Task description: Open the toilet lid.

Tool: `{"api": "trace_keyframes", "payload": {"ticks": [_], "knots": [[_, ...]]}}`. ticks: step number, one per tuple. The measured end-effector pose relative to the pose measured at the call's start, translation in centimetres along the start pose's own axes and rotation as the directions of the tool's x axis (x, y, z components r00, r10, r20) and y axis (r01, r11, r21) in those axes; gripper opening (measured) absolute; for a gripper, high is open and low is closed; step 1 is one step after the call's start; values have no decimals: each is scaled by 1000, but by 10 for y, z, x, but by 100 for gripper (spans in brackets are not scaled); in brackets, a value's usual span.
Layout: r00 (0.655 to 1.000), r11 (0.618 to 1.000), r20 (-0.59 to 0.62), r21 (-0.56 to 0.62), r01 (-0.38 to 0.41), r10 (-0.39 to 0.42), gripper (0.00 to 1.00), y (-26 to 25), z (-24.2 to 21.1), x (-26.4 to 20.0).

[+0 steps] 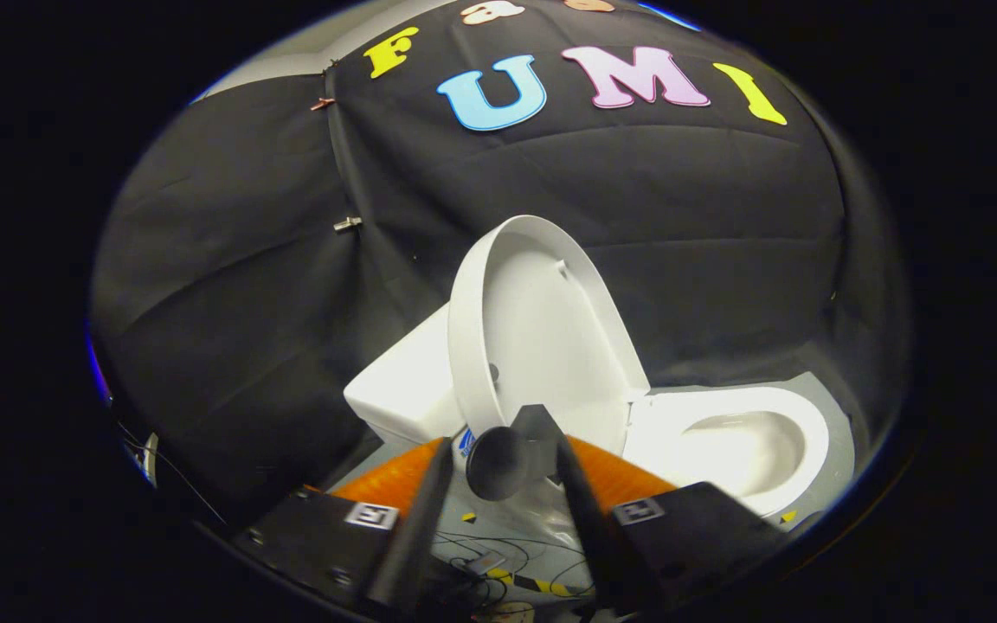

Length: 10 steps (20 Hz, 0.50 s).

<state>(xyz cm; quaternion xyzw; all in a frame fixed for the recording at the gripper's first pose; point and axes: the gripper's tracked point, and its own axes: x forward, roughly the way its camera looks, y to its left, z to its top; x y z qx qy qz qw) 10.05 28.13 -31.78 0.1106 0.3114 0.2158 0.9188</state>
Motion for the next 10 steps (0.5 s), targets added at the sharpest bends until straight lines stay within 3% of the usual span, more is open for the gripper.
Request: {"api": "trace_keyframes", "payload": {"ticks": [1,10], "knots": [[1000,1000,9,-9,1,0,100,2,4,1],[978,994,207,-110,8,16,98,21,80,-61]]}}
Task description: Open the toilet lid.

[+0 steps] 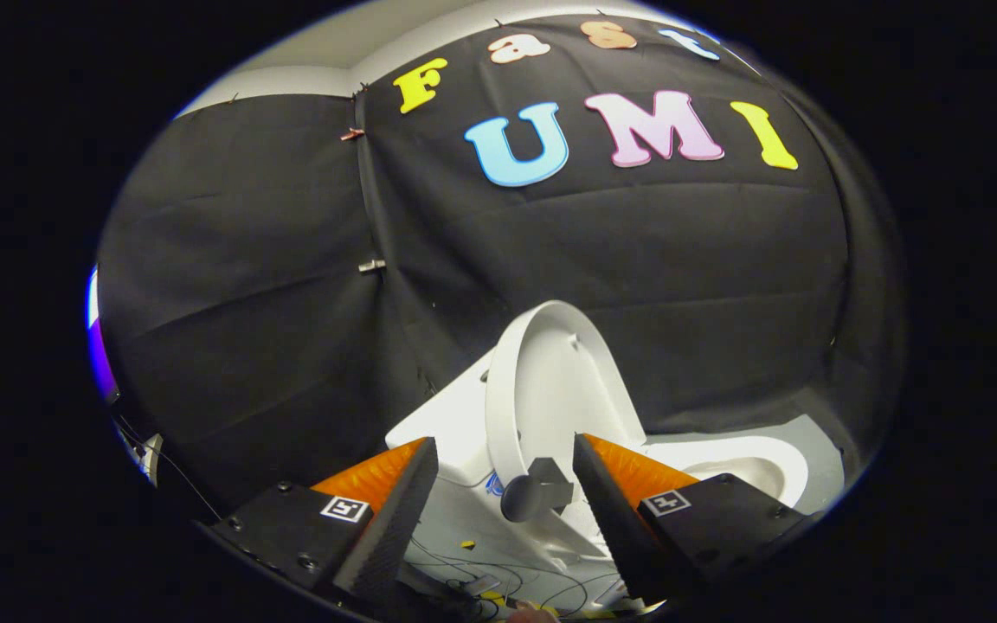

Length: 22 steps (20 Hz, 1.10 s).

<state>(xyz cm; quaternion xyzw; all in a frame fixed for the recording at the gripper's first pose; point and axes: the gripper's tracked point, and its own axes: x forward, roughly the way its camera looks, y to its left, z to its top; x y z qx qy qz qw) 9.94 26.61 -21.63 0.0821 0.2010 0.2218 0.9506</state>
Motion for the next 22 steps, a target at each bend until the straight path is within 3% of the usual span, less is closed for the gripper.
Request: {"api": "trace_keyframes", "payload": {"ticks": [5,11,15,22], "knots": [[984,995,171,-79,63,-48,98,-13,70,-58],[929,979,350,-111,172,-123,98,-43,138,-144],[880,960,436,-105,260,-190,98,-69,164,-194],[830,926,482,-92,367,-282,97,-100,176,-245]]}}
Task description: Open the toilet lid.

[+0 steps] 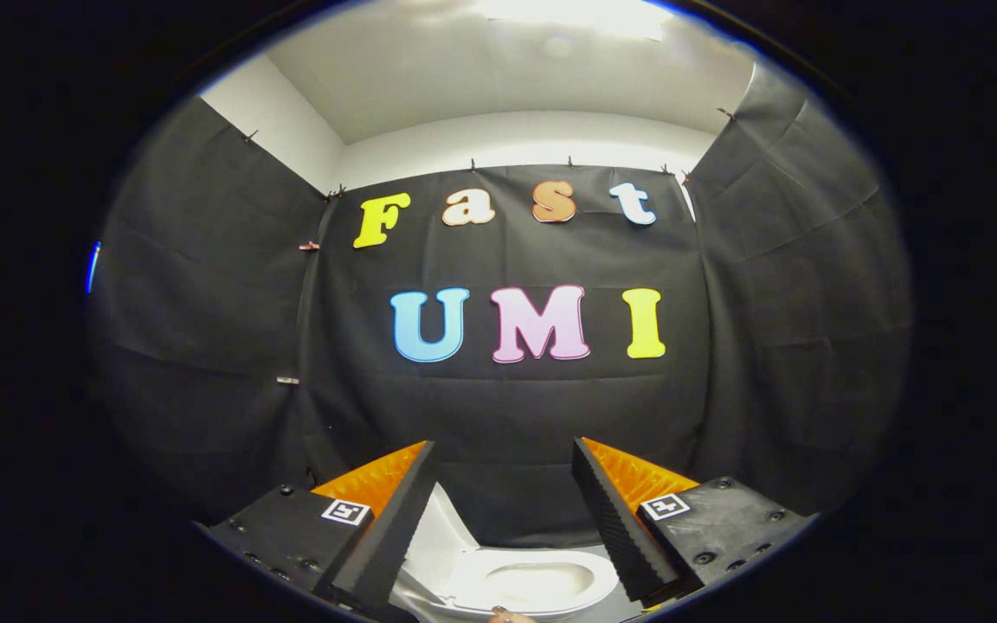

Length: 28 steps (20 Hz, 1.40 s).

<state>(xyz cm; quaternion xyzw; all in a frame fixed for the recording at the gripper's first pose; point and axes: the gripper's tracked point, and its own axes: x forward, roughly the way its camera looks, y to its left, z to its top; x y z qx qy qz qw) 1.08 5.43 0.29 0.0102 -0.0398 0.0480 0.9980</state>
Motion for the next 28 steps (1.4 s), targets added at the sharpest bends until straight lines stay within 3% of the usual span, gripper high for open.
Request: {"api": "trace_keyframes", "payload": {"ticks": [6,28], "knots": [[1000,1000,-4,-7,27,-27,98,-15,1,-7],[1000,1000,-18,-18,14,-14,98,-12,0,-6]]}}
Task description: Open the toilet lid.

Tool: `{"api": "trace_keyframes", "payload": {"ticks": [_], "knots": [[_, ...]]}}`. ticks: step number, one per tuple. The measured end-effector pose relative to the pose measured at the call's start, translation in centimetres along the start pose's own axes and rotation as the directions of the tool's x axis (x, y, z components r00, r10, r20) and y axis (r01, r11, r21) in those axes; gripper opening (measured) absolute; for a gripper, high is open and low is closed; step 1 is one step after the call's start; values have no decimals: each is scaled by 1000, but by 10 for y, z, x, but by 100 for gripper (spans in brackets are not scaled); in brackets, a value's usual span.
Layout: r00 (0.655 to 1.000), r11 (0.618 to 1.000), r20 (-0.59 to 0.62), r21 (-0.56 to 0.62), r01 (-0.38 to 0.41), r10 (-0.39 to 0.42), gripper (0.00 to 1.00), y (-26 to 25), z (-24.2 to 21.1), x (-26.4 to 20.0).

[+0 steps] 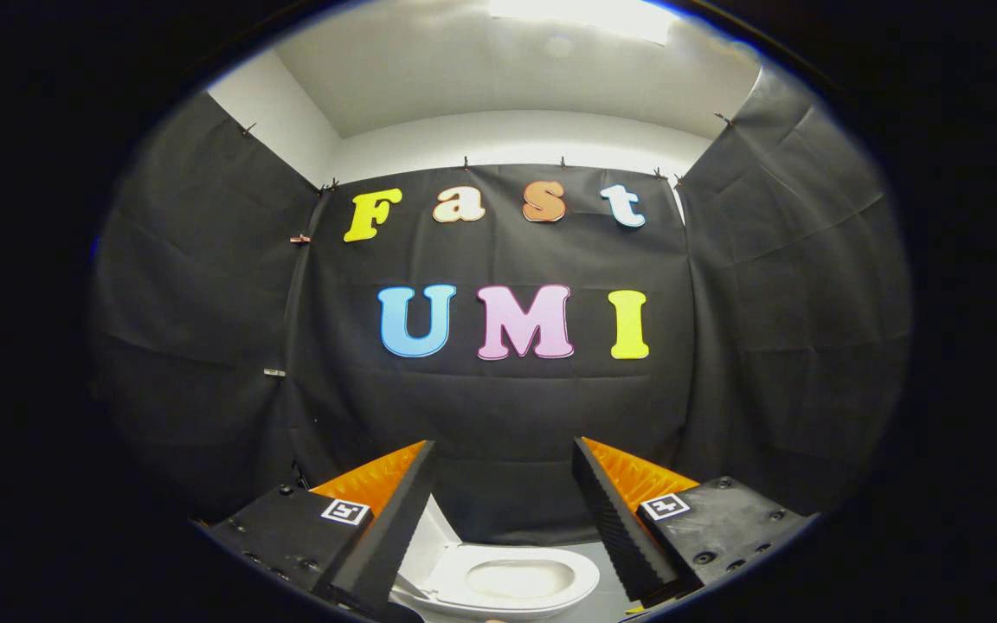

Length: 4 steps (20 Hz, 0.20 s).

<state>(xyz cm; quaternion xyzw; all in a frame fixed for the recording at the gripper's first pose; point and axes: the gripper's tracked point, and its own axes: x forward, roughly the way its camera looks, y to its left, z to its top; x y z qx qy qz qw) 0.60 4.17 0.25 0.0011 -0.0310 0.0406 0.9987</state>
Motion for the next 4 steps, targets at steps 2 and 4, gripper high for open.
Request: {"api": "trace_keyframes", "payload": {"ticks": [2,4], "knots": [[1000,1000,1,2,1,-1,98,0,1,0],[1000,1000,0,3,0,0,98,0,1,0]]}}
